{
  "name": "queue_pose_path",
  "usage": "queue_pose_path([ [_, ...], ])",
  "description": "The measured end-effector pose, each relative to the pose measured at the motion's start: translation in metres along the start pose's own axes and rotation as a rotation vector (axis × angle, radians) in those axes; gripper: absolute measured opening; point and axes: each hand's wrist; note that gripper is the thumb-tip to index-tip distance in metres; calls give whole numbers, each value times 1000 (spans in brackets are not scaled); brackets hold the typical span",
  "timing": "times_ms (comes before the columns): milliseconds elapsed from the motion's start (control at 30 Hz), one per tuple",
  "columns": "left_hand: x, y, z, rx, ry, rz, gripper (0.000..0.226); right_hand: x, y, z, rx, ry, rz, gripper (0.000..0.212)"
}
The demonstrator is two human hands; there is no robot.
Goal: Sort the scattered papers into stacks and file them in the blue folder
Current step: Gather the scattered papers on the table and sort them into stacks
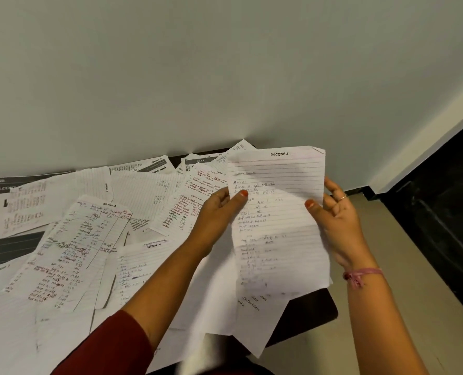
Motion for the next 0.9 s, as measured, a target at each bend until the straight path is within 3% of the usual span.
queue_pose_path([
  [133,-7,-6,4,-65,-90,44,23,-8,-5,8,6,33,57,59],
  [400,16,-10,-5,-82,-148,-72,16,-38,-3,8,117,-69,284,45],
  [667,91,-18,-28,-69,125,-321,8,-133,-22,14,18,-213,467,36],
  [767,112,-21,-37,-78,237,-353,1,-159,-30,18,-7,-345,465,29],
  [900,130,-22,-46,-110,322,-356,11,-170,-37,28,12,-496,479,25],
])
Point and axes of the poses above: each hand's wrist, its own y-axis towards the middle knuckle, its own z-axis out of the palm, x = y × z, and after that the axes turned 1 degree about -y, right-handed
